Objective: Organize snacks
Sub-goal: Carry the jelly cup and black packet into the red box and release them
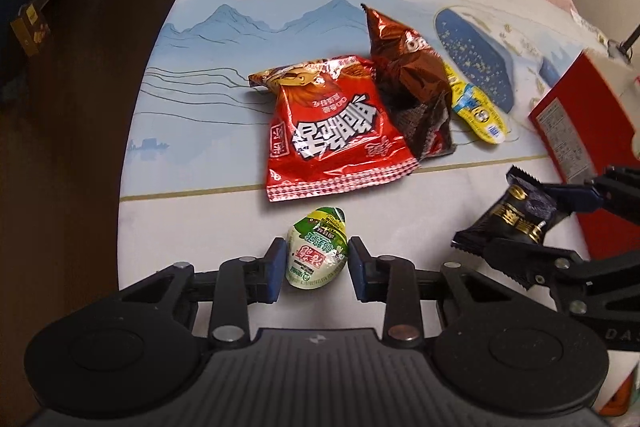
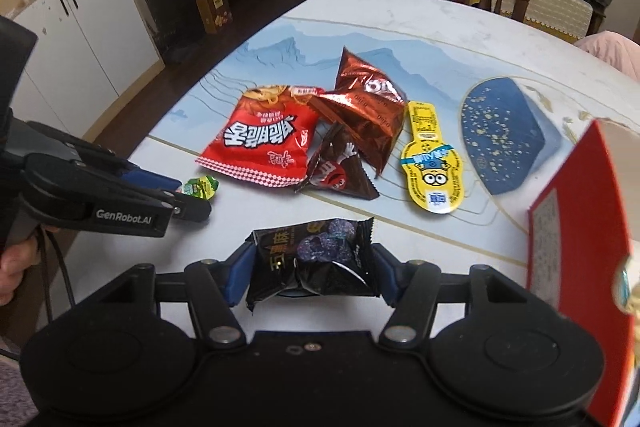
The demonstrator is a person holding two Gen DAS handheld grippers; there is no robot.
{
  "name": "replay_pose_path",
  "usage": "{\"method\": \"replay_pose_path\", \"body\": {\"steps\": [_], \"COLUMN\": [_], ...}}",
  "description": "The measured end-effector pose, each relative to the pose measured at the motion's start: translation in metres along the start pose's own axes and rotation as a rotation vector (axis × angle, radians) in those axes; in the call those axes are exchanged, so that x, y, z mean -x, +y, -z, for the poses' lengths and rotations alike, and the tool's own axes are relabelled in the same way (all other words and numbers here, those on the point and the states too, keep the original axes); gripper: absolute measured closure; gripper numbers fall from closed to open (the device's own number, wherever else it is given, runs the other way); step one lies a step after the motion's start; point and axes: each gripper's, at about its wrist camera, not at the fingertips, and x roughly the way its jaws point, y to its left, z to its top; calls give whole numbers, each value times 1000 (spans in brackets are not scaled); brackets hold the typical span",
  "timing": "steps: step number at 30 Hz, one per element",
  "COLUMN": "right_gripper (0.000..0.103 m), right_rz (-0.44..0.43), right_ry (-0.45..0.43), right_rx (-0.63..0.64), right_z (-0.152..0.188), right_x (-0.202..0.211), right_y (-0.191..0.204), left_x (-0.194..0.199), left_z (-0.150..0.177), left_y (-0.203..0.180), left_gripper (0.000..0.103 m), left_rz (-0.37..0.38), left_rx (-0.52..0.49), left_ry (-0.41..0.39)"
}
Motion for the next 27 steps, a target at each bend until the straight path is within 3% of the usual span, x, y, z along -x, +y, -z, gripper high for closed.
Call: {"method": "replay_pose_path", "body": {"steps": [14,27], "right_gripper": [43,43], "right_rz": [65,156], "right_ry": [-124,-212], "right_rx": [-82,-157], "right_z": [2,16], "right_x": [80,136], "right_y": [-25,-76], "left_x": [64,96], "left_z": [-14,-38], "left_y": [-38,-131], "left_gripper": [71,71], "left_rz": [88,163], "left_rx": [-3,-134], "left_ry": [-74,-145]}}
